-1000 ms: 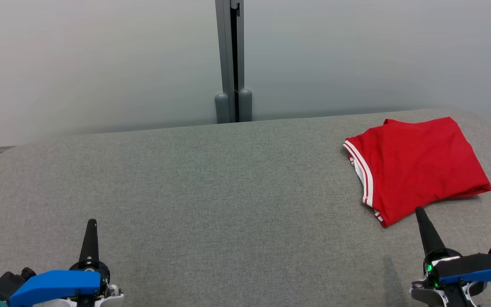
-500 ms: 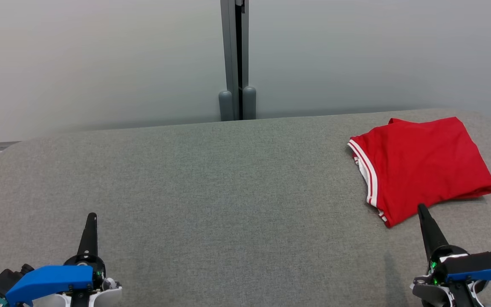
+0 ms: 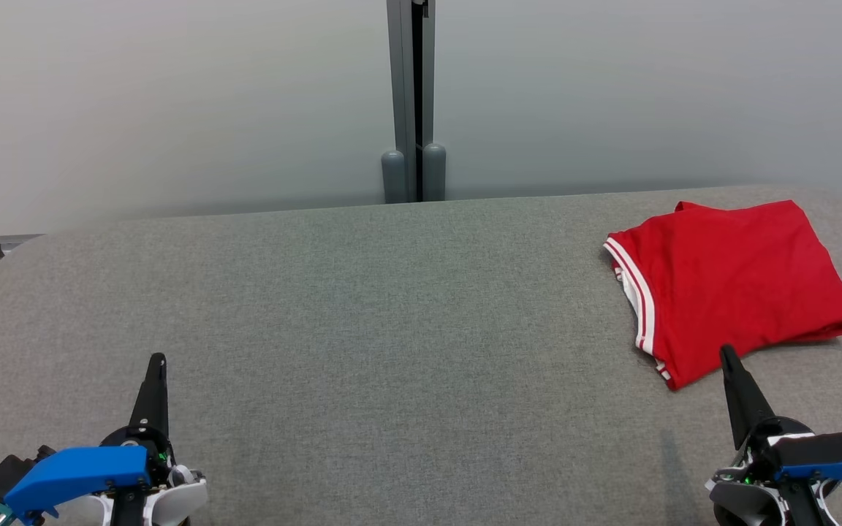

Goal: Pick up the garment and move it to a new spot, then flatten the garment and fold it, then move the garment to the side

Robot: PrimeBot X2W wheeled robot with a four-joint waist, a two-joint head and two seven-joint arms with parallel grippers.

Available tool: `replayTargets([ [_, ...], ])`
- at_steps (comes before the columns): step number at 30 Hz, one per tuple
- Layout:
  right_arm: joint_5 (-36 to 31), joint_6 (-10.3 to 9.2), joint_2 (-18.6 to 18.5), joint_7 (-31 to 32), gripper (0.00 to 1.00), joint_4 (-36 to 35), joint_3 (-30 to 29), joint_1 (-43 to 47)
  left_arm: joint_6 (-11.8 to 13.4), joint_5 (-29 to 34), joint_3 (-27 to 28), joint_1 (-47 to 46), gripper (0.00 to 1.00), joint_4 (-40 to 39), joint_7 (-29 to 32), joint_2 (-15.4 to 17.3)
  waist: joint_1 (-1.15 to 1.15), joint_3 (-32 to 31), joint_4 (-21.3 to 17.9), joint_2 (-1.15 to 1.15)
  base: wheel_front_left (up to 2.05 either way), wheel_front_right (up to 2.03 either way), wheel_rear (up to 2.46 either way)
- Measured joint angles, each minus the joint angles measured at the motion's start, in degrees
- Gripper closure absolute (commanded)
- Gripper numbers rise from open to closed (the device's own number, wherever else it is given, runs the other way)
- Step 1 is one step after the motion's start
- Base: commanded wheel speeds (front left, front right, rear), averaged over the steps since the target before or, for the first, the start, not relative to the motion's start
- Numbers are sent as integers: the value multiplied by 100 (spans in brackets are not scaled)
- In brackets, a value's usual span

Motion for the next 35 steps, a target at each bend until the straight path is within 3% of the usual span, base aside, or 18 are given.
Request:
replayTargets([
  [20,660,0,85,199,100,-92,-149,-9,-10,-727,32,-107,100,-44,194,5,0,60,90,0,0,0,0],
  [35,660,0,88,199,100,-93,-151,-10,-10,-727,33,-110,100,-46,196,5,0,59,90,0,0,0,0],
])
